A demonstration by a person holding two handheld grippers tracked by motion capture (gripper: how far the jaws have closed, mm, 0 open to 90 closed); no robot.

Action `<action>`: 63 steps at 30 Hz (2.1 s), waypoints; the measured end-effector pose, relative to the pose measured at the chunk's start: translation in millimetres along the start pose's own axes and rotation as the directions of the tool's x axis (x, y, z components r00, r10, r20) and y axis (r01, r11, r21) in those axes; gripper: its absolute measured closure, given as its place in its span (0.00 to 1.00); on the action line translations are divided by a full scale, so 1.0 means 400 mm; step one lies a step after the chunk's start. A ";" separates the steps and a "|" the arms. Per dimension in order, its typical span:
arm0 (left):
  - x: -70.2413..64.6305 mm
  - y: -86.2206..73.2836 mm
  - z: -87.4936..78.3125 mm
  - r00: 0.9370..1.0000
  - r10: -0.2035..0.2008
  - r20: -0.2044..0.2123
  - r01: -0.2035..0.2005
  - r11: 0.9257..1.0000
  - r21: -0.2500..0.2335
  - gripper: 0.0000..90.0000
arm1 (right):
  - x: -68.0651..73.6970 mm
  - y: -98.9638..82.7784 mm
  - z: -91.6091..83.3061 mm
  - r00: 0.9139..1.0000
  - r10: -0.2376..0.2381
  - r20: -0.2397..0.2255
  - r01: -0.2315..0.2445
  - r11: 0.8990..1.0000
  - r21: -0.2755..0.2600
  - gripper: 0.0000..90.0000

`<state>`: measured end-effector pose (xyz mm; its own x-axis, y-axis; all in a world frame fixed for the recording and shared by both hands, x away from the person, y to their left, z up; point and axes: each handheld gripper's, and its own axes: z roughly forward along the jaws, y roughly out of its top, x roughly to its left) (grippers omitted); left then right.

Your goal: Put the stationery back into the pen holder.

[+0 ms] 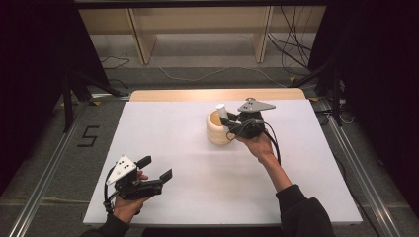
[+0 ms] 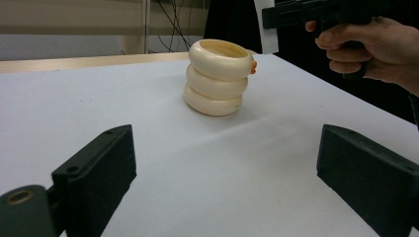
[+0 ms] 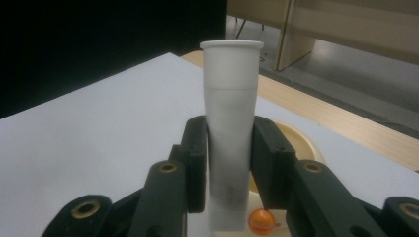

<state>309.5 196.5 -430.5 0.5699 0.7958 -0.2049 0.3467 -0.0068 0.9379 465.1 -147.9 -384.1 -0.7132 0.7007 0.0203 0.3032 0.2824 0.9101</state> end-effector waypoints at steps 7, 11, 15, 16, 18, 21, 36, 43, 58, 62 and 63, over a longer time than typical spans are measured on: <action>0.000 -0.001 0.001 1.000 0.001 0.000 -0.001 1.000 0.001 0.08 | -0.019 0.004 0.002 1.000 0.017 0.026 -0.016 1.000 -0.013 0.77; 0.001 -0.001 0.001 1.000 0.001 -0.001 -0.001 1.000 0.001 0.08 | -0.030 0.004 0.010 0.999 0.031 0.041 -0.031 0.999 -0.011 0.77; 0.000 -0.001 0.001 1.000 0.002 -0.001 -0.002 1.000 0.001 0.08 | -0.036 0.008 0.019 0.998 0.037 0.050 -0.036 0.999 -0.016 0.77; 0.000 -0.001 0.001 1.000 0.002 -0.001 -0.002 1.000 0.001 0.08 | -0.038 0.010 0.021 0.998 0.041 0.053 -0.040 0.999 -0.019 0.77; 0.000 -0.001 0.001 1.000 -0.001 -0.001 0.001 1.000 -0.001 0.08 | -0.040 0.014 0.026 0.997 0.048 0.054 -0.047 0.999 -0.022 0.77; 0.000 -0.001 0.001 1.000 0.003 -0.001 -0.003 1.000 0.000 0.08 | -0.042 0.019 0.038 0.997 0.048 0.061 -0.047 0.999 -0.018 0.77; 0.000 -0.001 0.001 1.000 0.003 0.000 -0.003 1.000 -0.001 0.08 | -0.055 0.006 0.104 0.992 0.081 0.092 -0.083 0.996 0.013 0.77; 0.000 -0.001 0.001 1.000 0.003 -0.001 -0.003 1.000 0.000 0.08 | -0.056 -0.001 0.118 0.991 0.088 0.100 -0.091 0.995 0.028 0.77; 0.000 -0.001 0.001 1.000 0.005 -0.002 -0.005 1.000 -0.001 0.08 | -0.056 -0.018 0.138 0.990 0.092 0.104 -0.101 0.991 0.088 0.77; 0.000 0.000 0.001 1.000 0.004 -0.002 -0.004 1.000 -0.001 0.08 | -0.056 -0.019 0.140 0.991 0.089 0.104 -0.099 0.991 0.092 0.77; 0.000 0.000 0.001 1.000 0.004 -0.001 -0.004 1.000 -0.002 0.08 | -0.055 -0.020 0.140 0.990 0.089 0.105 -0.099 0.990 0.095 0.77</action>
<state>309.6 196.3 -430.7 0.5703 0.7965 -0.2006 0.3431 -0.0091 0.9393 513.9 -128.9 -415.0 -0.6126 0.7883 0.0577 0.4314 0.2723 0.8601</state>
